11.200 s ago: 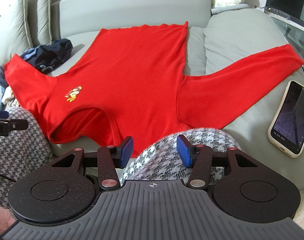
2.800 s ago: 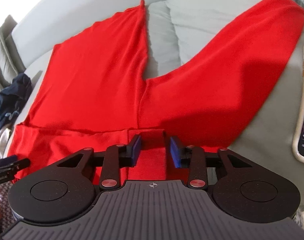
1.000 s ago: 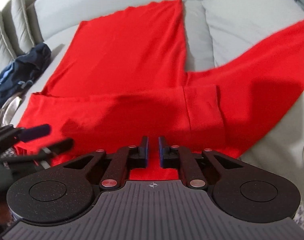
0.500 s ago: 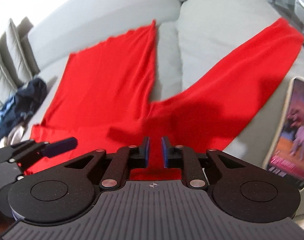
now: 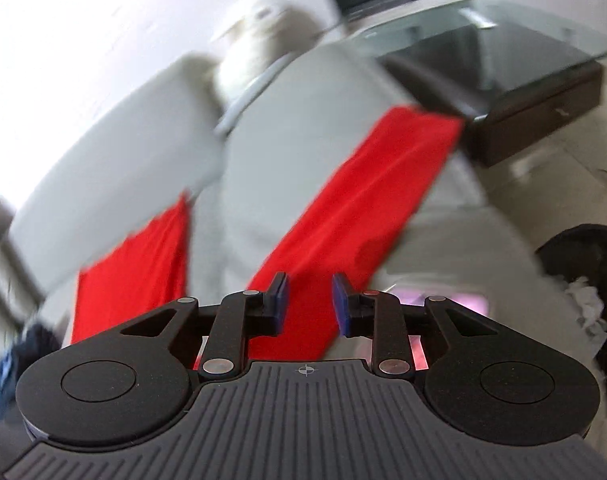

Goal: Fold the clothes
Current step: 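Reach to the other red sleeve cuff and grasp it with the right gripper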

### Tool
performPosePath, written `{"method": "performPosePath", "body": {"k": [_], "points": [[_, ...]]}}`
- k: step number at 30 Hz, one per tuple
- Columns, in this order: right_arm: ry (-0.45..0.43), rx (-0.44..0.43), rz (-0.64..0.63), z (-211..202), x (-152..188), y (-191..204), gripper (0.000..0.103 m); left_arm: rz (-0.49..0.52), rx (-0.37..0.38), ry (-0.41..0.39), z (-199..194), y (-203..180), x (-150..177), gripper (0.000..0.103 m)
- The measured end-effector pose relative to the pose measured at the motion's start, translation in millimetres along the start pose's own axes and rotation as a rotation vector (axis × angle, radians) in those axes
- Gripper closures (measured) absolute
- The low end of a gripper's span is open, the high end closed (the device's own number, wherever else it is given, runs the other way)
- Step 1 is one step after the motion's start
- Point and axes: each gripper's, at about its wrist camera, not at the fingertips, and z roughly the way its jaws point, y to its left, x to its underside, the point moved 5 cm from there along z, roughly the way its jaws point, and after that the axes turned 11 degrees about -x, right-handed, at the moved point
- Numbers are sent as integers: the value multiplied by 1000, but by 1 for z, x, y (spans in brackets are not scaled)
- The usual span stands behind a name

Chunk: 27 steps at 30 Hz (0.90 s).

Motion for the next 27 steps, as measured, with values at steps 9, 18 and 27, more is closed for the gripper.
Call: {"method": "performPosePath", "body": {"k": [9,18,27], "points": [[-102,0,189,37,-38,-73,70,-11,19,-33,35,-32,-34,44],[-160,6,353,66,-59,-127,65,-20,43,10,61,-54,-47,44],[-188,-30,446,90,-72,-154,66,-14,51,54,70,-52,-41,44]]}}
